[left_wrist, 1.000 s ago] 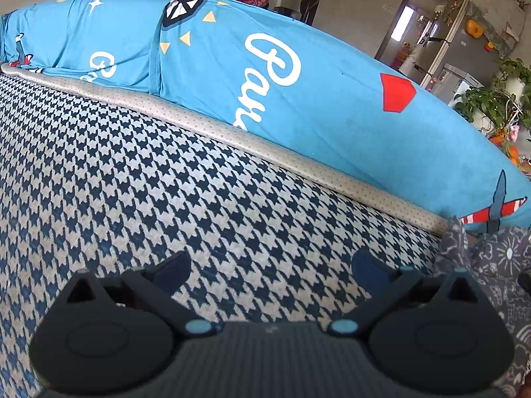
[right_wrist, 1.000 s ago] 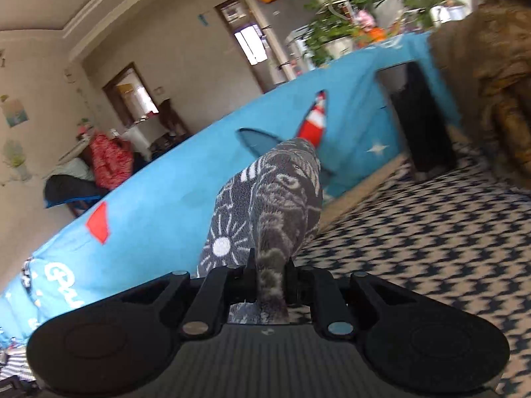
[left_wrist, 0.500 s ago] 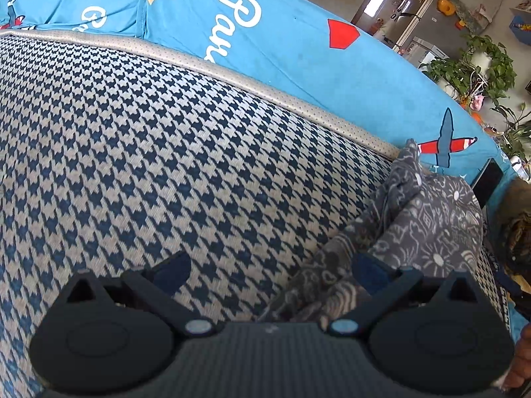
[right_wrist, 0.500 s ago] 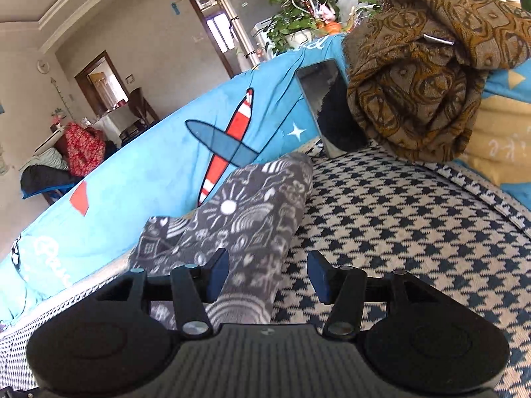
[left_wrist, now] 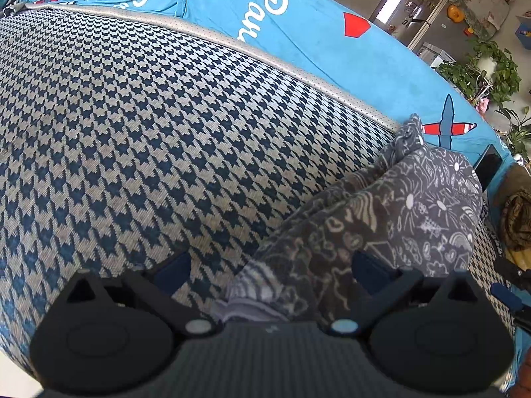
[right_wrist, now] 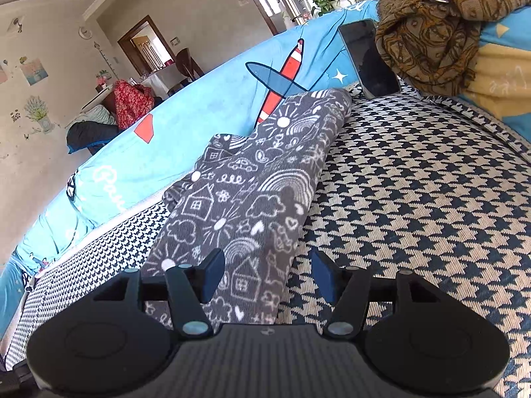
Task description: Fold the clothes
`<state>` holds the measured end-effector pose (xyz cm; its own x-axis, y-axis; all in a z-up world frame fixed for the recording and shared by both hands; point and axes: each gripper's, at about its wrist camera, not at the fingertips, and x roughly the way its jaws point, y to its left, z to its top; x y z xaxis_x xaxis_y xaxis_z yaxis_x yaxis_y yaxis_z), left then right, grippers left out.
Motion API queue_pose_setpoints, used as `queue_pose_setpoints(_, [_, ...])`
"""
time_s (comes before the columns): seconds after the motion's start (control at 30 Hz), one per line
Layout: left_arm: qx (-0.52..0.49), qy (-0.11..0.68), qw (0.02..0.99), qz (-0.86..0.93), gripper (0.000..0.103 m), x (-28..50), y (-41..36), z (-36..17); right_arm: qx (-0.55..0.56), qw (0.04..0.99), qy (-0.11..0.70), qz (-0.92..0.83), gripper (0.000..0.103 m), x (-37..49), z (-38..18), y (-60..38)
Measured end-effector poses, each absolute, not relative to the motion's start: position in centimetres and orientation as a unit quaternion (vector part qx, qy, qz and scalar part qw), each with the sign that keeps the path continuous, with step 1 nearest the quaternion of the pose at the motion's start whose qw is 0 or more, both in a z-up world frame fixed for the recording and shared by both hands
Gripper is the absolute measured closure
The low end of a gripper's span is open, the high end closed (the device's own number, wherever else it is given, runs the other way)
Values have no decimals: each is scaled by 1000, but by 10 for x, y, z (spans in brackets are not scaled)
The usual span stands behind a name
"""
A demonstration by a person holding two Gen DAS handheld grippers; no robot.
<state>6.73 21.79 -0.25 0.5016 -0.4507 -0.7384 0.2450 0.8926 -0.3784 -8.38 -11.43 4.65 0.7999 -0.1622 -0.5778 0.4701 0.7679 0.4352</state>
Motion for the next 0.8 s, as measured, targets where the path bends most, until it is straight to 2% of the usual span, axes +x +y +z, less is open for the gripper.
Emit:
queue_pose_setpoints(0.37, [-145,461,852,-203,0,49,239,-12,290,900,297,-131,45,-98,28,-84])
queue_pose_setpoints(0.8, [-132,457,852,-219,0,28,245,-12,311,885,339,-71,45,-123,0,-46])
